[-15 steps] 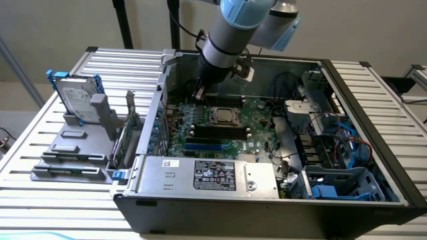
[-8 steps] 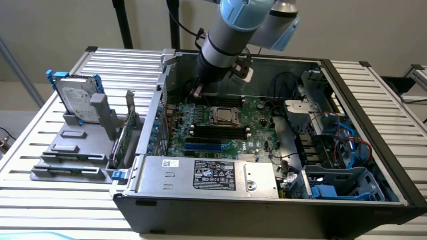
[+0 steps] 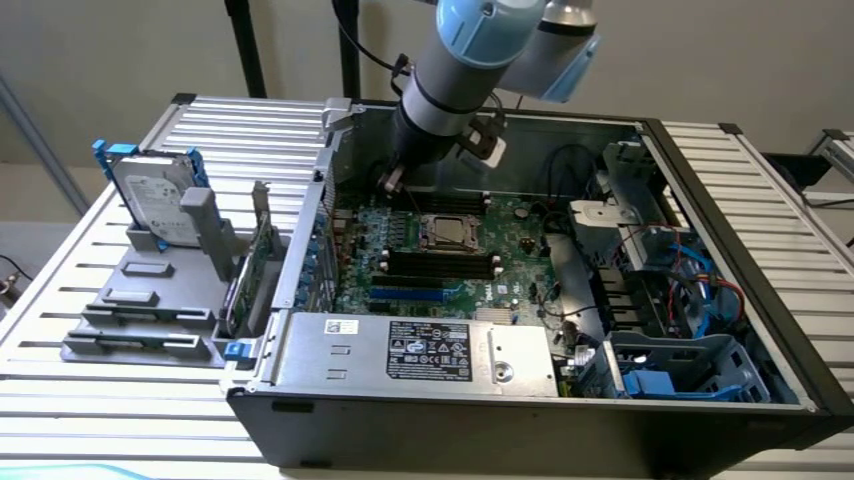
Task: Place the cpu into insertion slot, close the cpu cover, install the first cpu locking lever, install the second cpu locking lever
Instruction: 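Install the first cpu locking lever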
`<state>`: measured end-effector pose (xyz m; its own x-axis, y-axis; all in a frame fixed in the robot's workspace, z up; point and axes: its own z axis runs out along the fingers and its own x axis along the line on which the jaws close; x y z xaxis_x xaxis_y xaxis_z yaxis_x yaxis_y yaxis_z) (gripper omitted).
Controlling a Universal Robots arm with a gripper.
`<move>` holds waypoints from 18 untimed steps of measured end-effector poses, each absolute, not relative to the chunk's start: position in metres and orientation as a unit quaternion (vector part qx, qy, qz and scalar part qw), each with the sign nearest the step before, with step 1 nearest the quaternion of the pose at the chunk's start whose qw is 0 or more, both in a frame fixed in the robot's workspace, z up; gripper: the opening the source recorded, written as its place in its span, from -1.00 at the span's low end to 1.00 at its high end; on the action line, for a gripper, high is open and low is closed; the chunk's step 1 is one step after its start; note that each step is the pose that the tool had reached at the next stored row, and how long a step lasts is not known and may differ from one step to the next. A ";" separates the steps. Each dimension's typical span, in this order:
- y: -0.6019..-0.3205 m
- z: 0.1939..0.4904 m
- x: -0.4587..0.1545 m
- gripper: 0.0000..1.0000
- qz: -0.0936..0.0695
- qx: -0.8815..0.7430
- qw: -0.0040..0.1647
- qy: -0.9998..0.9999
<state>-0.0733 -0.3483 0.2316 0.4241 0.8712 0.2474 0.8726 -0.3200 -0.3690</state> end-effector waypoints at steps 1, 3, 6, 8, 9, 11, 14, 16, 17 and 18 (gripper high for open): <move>-0.348 0.232 -0.073 -0.79 -0.003 -0.815 0.229 -0.532; -0.348 0.232 -0.074 -0.79 -0.007 -0.821 0.231 -0.523; -0.348 0.233 -0.074 -0.79 -0.013 -0.828 0.234 -0.509; -0.348 0.234 -0.074 -0.79 -0.016 -0.832 0.235 -0.502; -0.348 0.236 -0.074 -0.79 -0.017 -0.834 0.235 -0.499; -0.348 0.237 -0.074 -0.79 -0.019 -0.837 0.236 -0.493; -0.348 0.238 -0.073 -0.79 -0.022 -0.841 0.237 -0.486; -0.348 0.238 -0.073 -0.79 -0.025 -0.843 0.237 -0.482; -0.348 0.238 -0.072 -0.79 -0.026 -0.844 0.237 -0.481; -0.348 0.237 -0.071 -0.79 -0.026 -0.844 0.237 -0.480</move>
